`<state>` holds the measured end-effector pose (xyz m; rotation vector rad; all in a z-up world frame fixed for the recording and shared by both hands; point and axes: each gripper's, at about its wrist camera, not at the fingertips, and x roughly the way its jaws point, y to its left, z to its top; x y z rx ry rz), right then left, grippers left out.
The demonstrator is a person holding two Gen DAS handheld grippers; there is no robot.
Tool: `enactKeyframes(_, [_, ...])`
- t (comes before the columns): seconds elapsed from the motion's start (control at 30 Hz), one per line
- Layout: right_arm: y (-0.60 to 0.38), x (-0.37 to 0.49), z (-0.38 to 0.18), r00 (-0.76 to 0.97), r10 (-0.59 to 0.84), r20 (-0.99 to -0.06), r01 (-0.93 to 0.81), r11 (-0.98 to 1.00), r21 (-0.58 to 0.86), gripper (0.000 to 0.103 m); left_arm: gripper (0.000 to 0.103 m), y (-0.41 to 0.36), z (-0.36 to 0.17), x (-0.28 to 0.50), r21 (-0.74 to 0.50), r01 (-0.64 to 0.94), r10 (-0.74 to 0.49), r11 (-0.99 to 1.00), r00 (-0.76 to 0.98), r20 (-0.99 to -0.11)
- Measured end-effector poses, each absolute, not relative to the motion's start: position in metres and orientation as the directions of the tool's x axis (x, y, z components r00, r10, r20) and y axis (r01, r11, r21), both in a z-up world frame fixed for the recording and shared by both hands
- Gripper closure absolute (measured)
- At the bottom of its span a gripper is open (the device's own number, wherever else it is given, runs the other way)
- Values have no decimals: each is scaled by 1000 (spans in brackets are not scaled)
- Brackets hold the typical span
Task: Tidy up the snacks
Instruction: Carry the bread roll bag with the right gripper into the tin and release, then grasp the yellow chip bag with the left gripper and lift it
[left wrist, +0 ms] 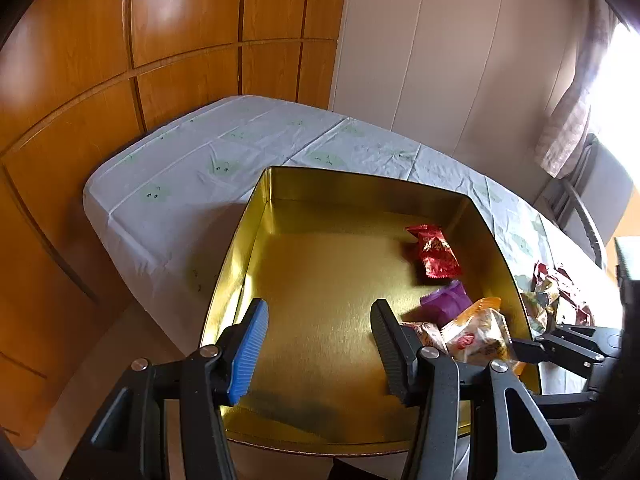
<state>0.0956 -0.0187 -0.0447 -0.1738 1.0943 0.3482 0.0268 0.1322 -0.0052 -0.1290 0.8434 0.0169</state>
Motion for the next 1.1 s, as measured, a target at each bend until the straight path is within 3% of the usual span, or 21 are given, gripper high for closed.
enactKeyframes(0.37, [-18,98,-54,431,151,-890,-329,944,1,60,48,123,-7,24,-66,-41,-21,997,669,-743])
enactKeyframes(0.77, [-33,70,-19,541,151,-828,-282,959,-10,59,47,115,-7,21,-54,-21,-26,998,669,-742])
enactKeyframes(1.1, [-100,38,5,616,73,-784,-122,993,-3,56,47,99,-5,19,-34,30,-45,999,673,-739])
